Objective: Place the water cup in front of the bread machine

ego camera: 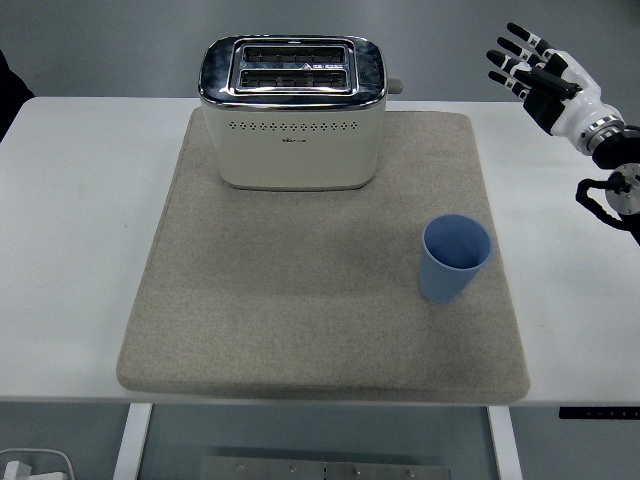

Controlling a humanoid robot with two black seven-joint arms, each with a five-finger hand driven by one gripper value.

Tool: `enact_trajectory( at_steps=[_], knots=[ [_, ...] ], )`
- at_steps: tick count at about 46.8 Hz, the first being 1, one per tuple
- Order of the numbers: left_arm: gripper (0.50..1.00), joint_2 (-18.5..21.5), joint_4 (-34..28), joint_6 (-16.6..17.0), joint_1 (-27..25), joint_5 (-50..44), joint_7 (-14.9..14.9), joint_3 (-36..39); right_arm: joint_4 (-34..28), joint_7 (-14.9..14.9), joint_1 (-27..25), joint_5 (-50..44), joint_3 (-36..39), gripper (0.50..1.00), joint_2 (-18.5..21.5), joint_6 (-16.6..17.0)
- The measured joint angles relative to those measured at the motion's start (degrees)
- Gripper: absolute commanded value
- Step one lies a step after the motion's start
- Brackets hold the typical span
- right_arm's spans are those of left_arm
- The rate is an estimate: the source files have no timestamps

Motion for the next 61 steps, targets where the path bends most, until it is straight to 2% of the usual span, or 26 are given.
enact_trajectory(
  at_steps=[15, 23, 46, 61],
  knots=[
    [1.000, 0.01, 0.48, -0.19, -0.10, -0.32, 0.00, -0.01, 0.02, 0.19, -0.19, -0.48, -0.75, 0.930, -0.16, 0.09],
    [1.000, 0.00, 0.63, -0.02, -0.10, -0.26, 0.00, 0.05, 0.08, 0.33, -0.19, -0.12, -0.11, 0.928, -0.24, 1.81],
    [1.000, 0.00, 0.58, -0.01, 0.17, -0.26, 0.00, 0.09, 1.62, 0.09, -0.27, -0.11, -0.26, 0.928, -0.65, 3.30],
    [1.000, 0.00, 0.57, -0.01, 0.16, -0.25, 0.00, 0.13, 3.07, 0.05, -0.35, -0.23, -0.59, 0.928, -3.78, 4.72]
  ],
)
